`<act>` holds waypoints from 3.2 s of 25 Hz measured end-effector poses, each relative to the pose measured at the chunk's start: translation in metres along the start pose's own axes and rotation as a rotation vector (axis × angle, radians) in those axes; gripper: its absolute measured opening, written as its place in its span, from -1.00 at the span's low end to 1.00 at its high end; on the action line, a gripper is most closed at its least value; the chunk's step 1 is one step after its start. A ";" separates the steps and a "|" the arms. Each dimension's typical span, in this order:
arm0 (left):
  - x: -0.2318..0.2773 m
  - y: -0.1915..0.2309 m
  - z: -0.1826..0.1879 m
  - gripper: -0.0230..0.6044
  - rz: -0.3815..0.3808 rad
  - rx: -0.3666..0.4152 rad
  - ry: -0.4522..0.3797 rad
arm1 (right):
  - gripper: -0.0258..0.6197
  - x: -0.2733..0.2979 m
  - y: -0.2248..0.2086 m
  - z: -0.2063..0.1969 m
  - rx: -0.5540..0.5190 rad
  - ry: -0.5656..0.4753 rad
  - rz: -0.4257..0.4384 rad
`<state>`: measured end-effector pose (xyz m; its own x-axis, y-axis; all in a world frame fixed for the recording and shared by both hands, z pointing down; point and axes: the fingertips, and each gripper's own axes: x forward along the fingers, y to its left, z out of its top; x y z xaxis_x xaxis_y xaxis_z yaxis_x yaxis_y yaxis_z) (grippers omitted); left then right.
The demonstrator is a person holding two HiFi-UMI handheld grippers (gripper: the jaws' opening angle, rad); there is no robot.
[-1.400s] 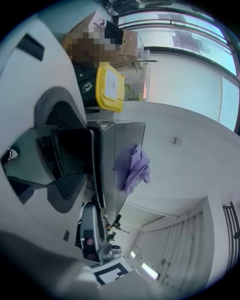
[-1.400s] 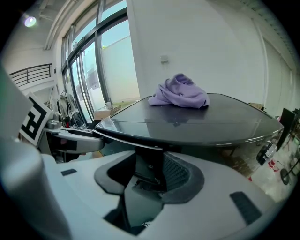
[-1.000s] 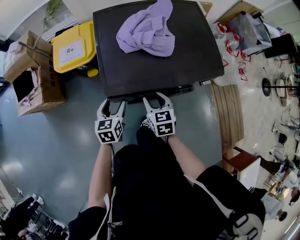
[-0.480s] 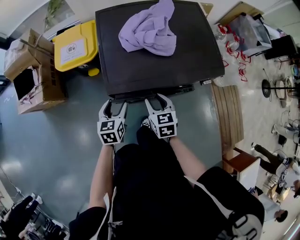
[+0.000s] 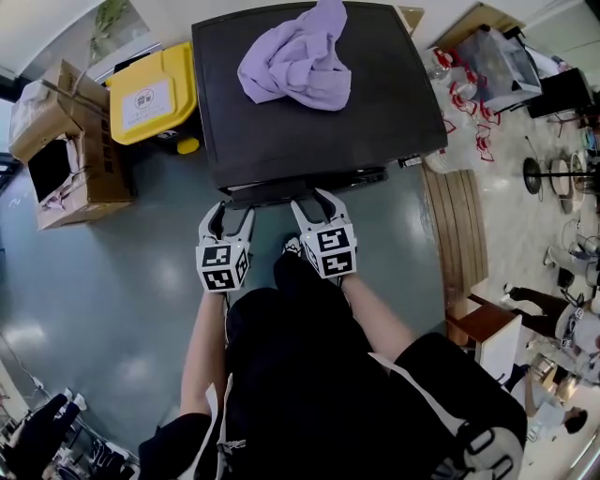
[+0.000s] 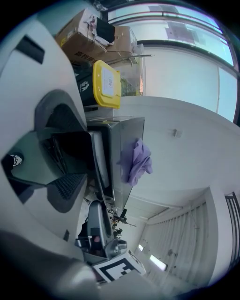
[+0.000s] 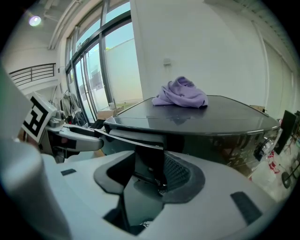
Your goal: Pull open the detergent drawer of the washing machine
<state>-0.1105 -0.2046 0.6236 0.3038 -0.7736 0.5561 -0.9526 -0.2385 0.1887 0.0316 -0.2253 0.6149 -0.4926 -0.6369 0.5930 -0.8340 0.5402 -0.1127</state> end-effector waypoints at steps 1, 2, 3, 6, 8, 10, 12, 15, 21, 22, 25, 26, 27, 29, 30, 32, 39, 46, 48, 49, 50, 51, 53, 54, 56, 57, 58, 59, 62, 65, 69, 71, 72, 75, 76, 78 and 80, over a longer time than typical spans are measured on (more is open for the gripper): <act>0.000 0.001 -0.001 -0.04 -0.009 0.007 0.002 | -0.33 0.001 0.000 -0.002 -0.018 -0.002 0.011; 0.001 0.002 -0.003 -0.04 -0.017 0.008 0.003 | -0.35 0.002 -0.001 -0.004 -0.034 0.000 0.025; 0.003 0.003 -0.004 -0.04 -0.022 0.009 0.002 | -0.35 0.005 -0.001 -0.007 -0.044 0.006 0.041; 0.009 0.006 -0.010 -0.04 -0.023 0.037 -0.001 | -0.32 0.012 -0.002 -0.012 -0.064 0.003 0.076; 0.012 0.007 -0.013 -0.04 -0.033 0.048 0.005 | -0.29 0.015 0.000 -0.013 -0.091 -0.009 0.088; 0.015 0.007 -0.015 -0.04 -0.055 0.043 0.008 | -0.28 0.016 0.000 -0.015 -0.097 -0.018 0.104; 0.017 0.006 -0.015 -0.04 -0.075 0.054 0.015 | -0.27 0.017 0.000 -0.016 -0.091 -0.023 0.119; 0.022 0.003 -0.017 -0.04 -0.088 0.072 0.033 | -0.27 0.018 0.000 -0.015 -0.091 -0.029 0.131; 0.024 0.000 -0.019 -0.03 -0.073 0.054 0.030 | -0.25 0.020 -0.001 -0.017 -0.076 -0.009 0.111; 0.024 0.000 -0.019 -0.03 -0.069 0.050 0.029 | -0.25 0.019 -0.001 -0.017 -0.071 -0.006 0.108; 0.022 0.000 -0.019 -0.03 -0.060 0.038 0.022 | -0.26 0.019 0.000 -0.017 -0.070 0.002 0.113; 0.022 0.001 -0.019 -0.03 -0.057 0.032 0.020 | -0.26 0.019 0.001 -0.017 -0.072 0.006 0.116; 0.021 0.001 -0.019 -0.03 -0.056 0.026 0.017 | -0.26 0.019 0.002 -0.018 -0.075 0.009 0.117; 0.019 0.001 -0.019 -0.03 -0.057 0.016 0.014 | -0.26 0.018 0.002 -0.018 -0.075 0.013 0.114; 0.018 0.001 -0.019 -0.03 -0.058 0.012 0.014 | -0.26 0.017 0.003 -0.018 -0.074 0.014 0.111; 0.018 0.000 -0.020 -0.03 -0.054 0.010 0.013 | -0.26 0.016 0.003 -0.018 -0.072 0.012 0.103; 0.009 -0.006 -0.026 -0.03 -0.053 0.015 0.011 | -0.27 0.008 0.007 -0.026 -0.062 0.024 0.086; -0.001 -0.010 -0.025 -0.03 -0.039 -0.001 -0.021 | -0.27 0.001 0.009 -0.031 -0.064 0.031 0.078; -0.003 -0.012 -0.027 -0.03 -0.038 -0.002 -0.022 | -0.27 -0.002 0.010 -0.032 -0.064 0.034 0.074; -0.004 -0.013 -0.028 -0.03 -0.039 -0.003 -0.021 | -0.27 -0.003 0.011 -0.033 -0.063 0.034 0.072; -0.004 -0.013 -0.029 -0.03 -0.040 -0.004 -0.020 | -0.27 -0.004 0.011 -0.033 -0.063 0.033 0.070; -0.006 -0.013 -0.030 -0.03 -0.041 -0.004 -0.019 | -0.27 -0.005 0.012 -0.034 -0.063 0.034 0.069; -0.008 -0.014 -0.031 -0.03 -0.041 -0.005 -0.018 | -0.27 -0.007 0.014 -0.036 -0.063 0.035 0.068; -0.010 -0.015 -0.032 -0.03 -0.040 -0.005 -0.017 | -0.27 -0.009 0.014 -0.037 -0.064 0.035 0.069; -0.012 -0.016 -0.033 -0.03 -0.035 -0.005 -0.017 | -0.27 -0.010 0.015 -0.038 -0.065 0.034 0.068; -0.013 -0.017 -0.034 -0.03 -0.033 -0.005 -0.017 | -0.27 -0.011 0.016 -0.039 -0.066 0.034 0.067; -0.013 -0.017 -0.035 -0.03 -0.031 -0.005 -0.017 | -0.27 -0.012 0.016 -0.039 -0.067 0.035 0.066; -0.014 -0.018 -0.036 -0.03 -0.029 -0.005 -0.016 | -0.27 -0.013 0.016 -0.040 -0.067 0.035 0.064; -0.017 -0.020 -0.038 -0.03 -0.023 -0.005 -0.018 | -0.26 -0.016 0.018 -0.043 -0.067 0.040 0.059; -0.021 -0.022 -0.039 -0.03 -0.019 -0.004 -0.022 | -0.26 -0.020 0.019 -0.044 -0.068 0.040 0.056; -0.024 -0.025 -0.042 -0.03 -0.023 -0.002 -0.024 | -0.26 -0.024 0.020 -0.048 -0.067 0.040 0.052; -0.026 -0.026 -0.043 -0.03 -0.024 -0.003 -0.022 | -0.26 -0.026 0.022 -0.049 -0.066 0.039 0.051; -0.027 -0.027 -0.044 -0.03 -0.025 -0.004 -0.021 | -0.26 -0.027 0.022 -0.049 -0.066 0.040 0.052; -0.030 -0.028 -0.046 -0.03 -0.024 -0.005 -0.020 | -0.26 -0.029 0.023 -0.052 -0.066 0.041 0.052; -0.030 -0.028 -0.047 -0.03 -0.022 -0.004 -0.019 | -0.26 -0.030 0.024 -0.053 -0.066 0.040 0.051; -0.031 -0.030 -0.048 -0.03 -0.021 -0.004 -0.018 | -0.26 -0.031 0.024 -0.054 -0.066 0.040 0.051; -0.033 -0.031 -0.050 -0.03 -0.021 -0.004 -0.016 | -0.26 -0.034 0.025 -0.056 -0.065 0.041 0.052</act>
<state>-0.0901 -0.1421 0.6395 0.3233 -0.7779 0.5389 -0.9460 -0.2523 0.2033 0.0414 -0.1597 0.6364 -0.5230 -0.5851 0.6198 -0.7890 0.6073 -0.0925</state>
